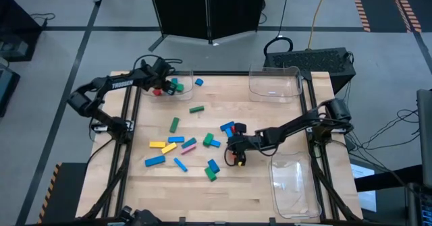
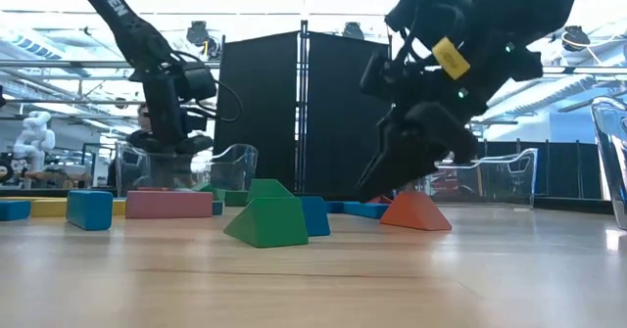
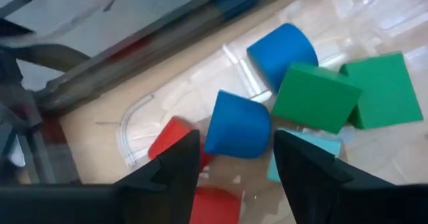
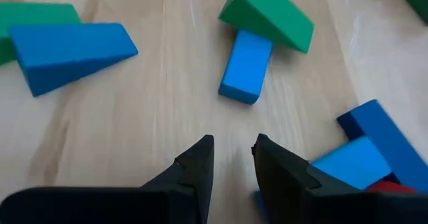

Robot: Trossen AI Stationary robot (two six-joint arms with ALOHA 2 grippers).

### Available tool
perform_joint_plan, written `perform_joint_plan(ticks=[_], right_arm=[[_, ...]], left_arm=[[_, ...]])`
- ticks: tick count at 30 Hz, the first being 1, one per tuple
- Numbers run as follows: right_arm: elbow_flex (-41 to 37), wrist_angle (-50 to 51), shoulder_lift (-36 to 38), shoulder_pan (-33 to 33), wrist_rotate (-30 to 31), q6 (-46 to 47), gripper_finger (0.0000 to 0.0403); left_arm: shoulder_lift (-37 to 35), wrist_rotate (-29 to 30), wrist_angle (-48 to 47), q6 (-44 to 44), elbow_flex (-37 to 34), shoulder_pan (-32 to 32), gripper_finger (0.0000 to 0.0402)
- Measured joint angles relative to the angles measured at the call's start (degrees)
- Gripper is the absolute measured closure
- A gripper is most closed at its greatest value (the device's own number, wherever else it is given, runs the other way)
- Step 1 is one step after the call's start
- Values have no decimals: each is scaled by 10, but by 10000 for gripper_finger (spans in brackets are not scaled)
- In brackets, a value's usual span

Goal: Sort blocks by size
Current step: Put the blue half-circle block into the top left transparent bin

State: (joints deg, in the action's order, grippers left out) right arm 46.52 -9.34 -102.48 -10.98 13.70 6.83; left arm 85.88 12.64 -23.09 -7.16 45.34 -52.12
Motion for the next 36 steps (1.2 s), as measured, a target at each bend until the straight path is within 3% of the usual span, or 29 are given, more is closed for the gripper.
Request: perform_joint_plan(ticks=[6, 13, 19, 23, 28, 36], right_arm=[[0, -14, -15, 0, 0, -4, 303], [0, -64, -15, 0, 2, -20, 303], [0, -119, -15, 7, 74, -38, 303], [2, -132, -15, 28, 87, -19, 303], [50, -43, -15, 55, 87, 6, 303], [187, 91, -15, 113, 87, -68, 303]], left_arm=[[-1, 0, 6, 11, 0, 0, 184], [-41, -2, 21, 35, 0, 7, 183], [-113, -12, 56, 52, 1, 38, 183], [-158, -48, 65, 60, 1, 79, 183], [-199, -54, 88, 61, -7, 153, 183], [-261, -29, 160, 45, -74, 244, 183]])
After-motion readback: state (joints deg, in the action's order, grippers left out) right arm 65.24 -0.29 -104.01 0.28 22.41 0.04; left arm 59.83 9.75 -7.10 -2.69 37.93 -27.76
